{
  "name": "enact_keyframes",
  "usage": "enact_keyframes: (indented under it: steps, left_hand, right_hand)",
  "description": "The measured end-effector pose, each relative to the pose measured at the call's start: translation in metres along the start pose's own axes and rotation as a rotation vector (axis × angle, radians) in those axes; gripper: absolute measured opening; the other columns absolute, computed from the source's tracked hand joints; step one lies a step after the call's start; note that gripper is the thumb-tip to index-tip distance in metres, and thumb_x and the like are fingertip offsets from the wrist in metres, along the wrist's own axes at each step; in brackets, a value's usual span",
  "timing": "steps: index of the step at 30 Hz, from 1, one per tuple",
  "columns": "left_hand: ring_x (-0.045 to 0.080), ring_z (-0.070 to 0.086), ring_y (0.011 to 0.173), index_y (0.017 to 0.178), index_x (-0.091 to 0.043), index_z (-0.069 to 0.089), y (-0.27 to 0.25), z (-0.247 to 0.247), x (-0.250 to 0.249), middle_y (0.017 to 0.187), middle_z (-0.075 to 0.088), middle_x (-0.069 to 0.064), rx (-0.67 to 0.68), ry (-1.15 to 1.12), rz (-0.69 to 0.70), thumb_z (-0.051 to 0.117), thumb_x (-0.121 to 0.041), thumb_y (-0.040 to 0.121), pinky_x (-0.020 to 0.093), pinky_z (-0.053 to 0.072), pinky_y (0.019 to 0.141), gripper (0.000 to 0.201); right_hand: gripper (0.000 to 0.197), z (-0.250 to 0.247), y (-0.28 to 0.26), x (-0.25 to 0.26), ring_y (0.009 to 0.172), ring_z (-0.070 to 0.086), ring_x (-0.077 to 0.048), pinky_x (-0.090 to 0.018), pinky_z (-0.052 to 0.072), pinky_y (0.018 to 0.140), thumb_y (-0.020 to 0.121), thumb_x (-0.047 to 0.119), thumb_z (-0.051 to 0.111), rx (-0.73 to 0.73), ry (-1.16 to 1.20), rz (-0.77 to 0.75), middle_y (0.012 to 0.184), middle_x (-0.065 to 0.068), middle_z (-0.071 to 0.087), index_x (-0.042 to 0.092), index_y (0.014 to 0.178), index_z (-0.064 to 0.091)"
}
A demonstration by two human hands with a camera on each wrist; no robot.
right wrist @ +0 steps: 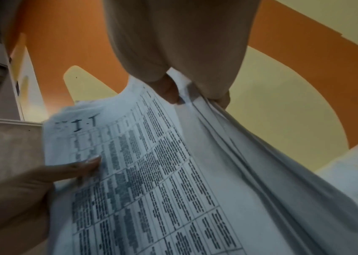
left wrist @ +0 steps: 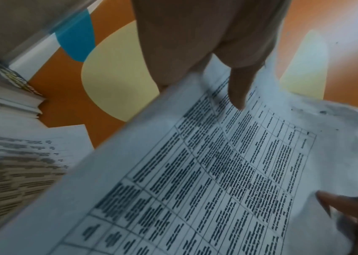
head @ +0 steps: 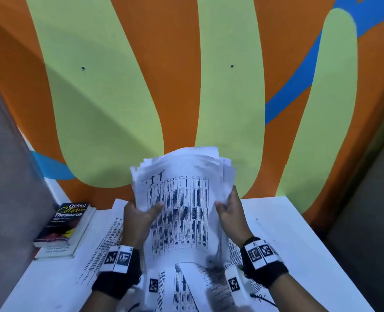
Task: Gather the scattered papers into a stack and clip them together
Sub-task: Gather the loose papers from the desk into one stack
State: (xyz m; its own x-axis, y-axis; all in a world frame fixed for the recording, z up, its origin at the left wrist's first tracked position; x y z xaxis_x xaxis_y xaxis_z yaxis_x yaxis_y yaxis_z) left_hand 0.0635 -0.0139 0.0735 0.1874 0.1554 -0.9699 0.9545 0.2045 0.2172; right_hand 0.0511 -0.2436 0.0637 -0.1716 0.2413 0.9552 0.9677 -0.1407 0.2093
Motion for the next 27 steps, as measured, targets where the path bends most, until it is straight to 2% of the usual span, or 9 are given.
enact_keyframes:
  steps: [2,4,8,12,16,20,23,25,27]
  left_hand:
    - [0.009,0.045,0.040,0.057,-0.012,0.046,0.003,-0.003,-0.007,0.044,0.049,-0.001,-0.037,-0.033,0.032,0.083,-0.025,0.070,0.019,0.042,0.044,0.041]
    - [0.006,0.027,0.031,0.046,-0.018,0.035,0.002,-0.005,-0.016,0.036,0.031,-0.008,0.007,-0.042,0.068,0.080,-0.021,0.070,0.016,0.029,0.037,0.051]
    - [0.002,0.036,0.035,0.057,-0.008,0.043,-0.008,-0.001,-0.019,0.038,0.038,-0.006,0.094,-0.025,0.081,0.078,-0.013,0.069,0.016,0.040,0.050,0.038]
    - [0.009,0.059,0.059,0.080,0.002,0.064,-0.004,0.002,-0.022,0.059,0.063,-0.006,0.086,-0.089,0.047,0.085,-0.058,0.044,0.027,0.047,0.070,0.073]
    - [0.035,0.059,0.061,0.087,0.019,0.054,0.006,-0.009,-0.027,0.072,0.060,0.028,0.023,-0.089,0.088,0.086,-0.058,0.045,0.047,0.052,0.074,0.093]
    - [0.014,0.066,0.085,0.100,0.003,0.065,-0.001,-0.008,-0.005,0.096,0.066,0.007,0.122,-0.002,-0.066,0.083,-0.062,0.046,0.041,0.048,0.093,0.086]
    - [0.040,0.061,0.107,0.114,0.007,0.055,-0.002,-0.007,0.000,0.111,0.064,0.024,0.039,0.034,-0.081,0.082,-0.067,0.045,0.051,0.050,0.093,0.105]
    - [0.045,0.060,0.102,0.111,0.011,0.056,0.001,-0.009,-0.009,0.106,0.063,0.031,-0.001,-0.004,0.002,0.083,-0.058,0.048,0.049,0.055,0.085,0.097]
    - [0.024,0.069,0.094,0.102,-0.007,0.064,0.000,-0.011,-0.016,0.098,0.073,0.009,0.071,-0.090,0.042,0.083,-0.048,0.048,0.033,0.057,0.076,0.070]
  right_hand:
    - [0.046,-0.003,0.005,0.009,0.102,0.052,0.015,-0.013,0.044,0.089,0.097,0.007,0.049,-0.013,0.015,-0.079,0.113,0.009,0.052,0.018,0.135,0.025]
    - [0.057,-0.009,0.008,0.017,0.083,0.045,0.012,-0.009,0.039,0.073,0.091,0.019,0.060,-0.066,-0.002,-0.171,0.094,0.023,0.037,0.026,0.134,0.023]
    - [0.071,-0.014,0.012,0.000,0.104,0.054,-0.008,-0.029,0.045,0.091,0.084,0.015,0.066,-0.055,0.053,-0.095,0.121,-0.007,0.052,0.019,0.141,0.024]
    - [0.049,-0.001,0.007,-0.001,0.066,0.043,-0.007,-0.016,0.036,0.072,0.098,0.014,0.048,-0.052,-0.036,-0.134,0.079,-0.003,0.047,-0.002,0.139,0.028]
    - [0.049,-0.006,0.013,0.019,0.081,0.053,-0.003,-0.016,0.042,0.077,0.094,0.018,0.056,-0.072,0.022,-0.211,0.087,0.006,0.051,0.004,0.134,0.031]
    - [0.040,-0.004,0.001,0.006,0.079,0.051,0.008,-0.019,0.048,0.078,0.093,0.011,0.058,-0.002,0.026,-0.128,0.091,0.016,0.047,0.022,0.124,0.036]
    - [0.034,-0.002,-0.006,0.004,0.106,0.059,-0.016,-0.041,0.048,0.096,0.096,0.010,0.050,-0.025,0.028,-0.120,0.112,-0.010,0.060,0.028,0.124,0.041]
    - [0.034,-0.005,-0.005,0.012,0.108,0.060,-0.018,-0.035,0.050,0.092,0.095,0.015,0.053,-0.039,0.066,-0.149,0.115,-0.007,0.061,0.024,0.126,0.041]
    - [0.045,-0.008,-0.004,0.016,0.100,0.059,0.001,-0.022,0.049,0.088,0.091,0.015,0.062,-0.021,0.084,-0.153,0.114,0.008,0.059,0.021,0.129,0.038]
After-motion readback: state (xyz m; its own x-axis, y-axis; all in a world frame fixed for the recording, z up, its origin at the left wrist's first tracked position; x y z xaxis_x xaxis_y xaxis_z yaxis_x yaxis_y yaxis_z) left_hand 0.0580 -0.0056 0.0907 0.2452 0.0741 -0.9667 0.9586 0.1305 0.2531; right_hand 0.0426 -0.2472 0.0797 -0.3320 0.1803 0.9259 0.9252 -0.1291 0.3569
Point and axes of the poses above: each hand's wrist, its own y-axis towards the middle knuckle, its own z-axis out of the palm, x = y × z, the point moved 2 cm from there along y, towards the middle knuckle
